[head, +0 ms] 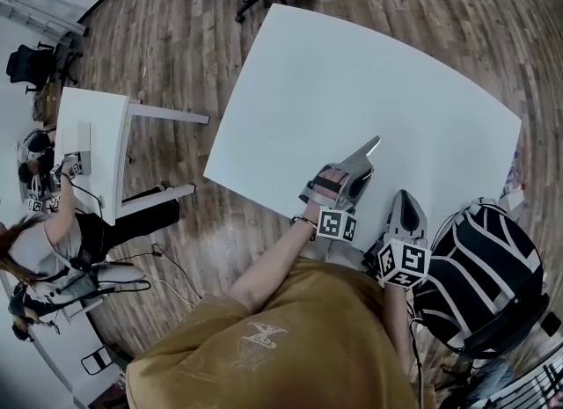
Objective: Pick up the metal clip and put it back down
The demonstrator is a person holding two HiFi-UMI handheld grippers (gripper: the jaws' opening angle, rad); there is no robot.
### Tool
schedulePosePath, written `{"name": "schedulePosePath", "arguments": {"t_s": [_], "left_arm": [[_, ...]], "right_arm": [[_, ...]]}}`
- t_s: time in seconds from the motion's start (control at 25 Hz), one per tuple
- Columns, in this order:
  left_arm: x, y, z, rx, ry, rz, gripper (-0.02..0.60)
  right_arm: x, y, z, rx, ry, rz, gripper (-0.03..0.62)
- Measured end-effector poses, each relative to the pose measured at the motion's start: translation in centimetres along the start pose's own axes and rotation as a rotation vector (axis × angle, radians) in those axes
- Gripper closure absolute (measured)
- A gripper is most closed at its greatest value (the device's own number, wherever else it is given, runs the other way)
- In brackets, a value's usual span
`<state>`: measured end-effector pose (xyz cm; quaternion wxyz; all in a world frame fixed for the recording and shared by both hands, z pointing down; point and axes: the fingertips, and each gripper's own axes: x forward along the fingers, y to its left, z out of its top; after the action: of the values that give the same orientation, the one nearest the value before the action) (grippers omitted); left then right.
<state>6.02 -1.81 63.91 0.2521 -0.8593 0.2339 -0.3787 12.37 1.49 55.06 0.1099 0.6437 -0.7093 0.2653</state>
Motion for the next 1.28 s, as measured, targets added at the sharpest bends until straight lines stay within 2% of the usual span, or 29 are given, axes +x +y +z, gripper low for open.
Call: {"name": "schedulePosePath", "arguments": {"t_s": [0.24, 0.44, 0.76, 1.28], "left_arm": [[-0.1, 0.4, 0.3, 0.046, -0.035, 0.039, 0.547], [-0.2, 1.3, 0.4, 0.018, -0.047, 0.023, 0.571], [-1.0, 2.4, -0.2, -0.036, -0.028, 0.002, 0.572], [-2.6, 5.5, 0.9, -0.101, -0.057, 0.041, 0.572]], "right_arm": [[-0.1, -0.2, -0.1, 0.001, 0.001, -0.012, 0.586], [0.0, -0.1, 0.1, 0.0, -0.006, -0.015, 0.586], [0.0, 0.5, 0.7, -0.002, -0.021, -0.018, 0.586], [-0.2, 1.1, 2.3, -0.023, -0.066, -0.025, 0.586]]}}
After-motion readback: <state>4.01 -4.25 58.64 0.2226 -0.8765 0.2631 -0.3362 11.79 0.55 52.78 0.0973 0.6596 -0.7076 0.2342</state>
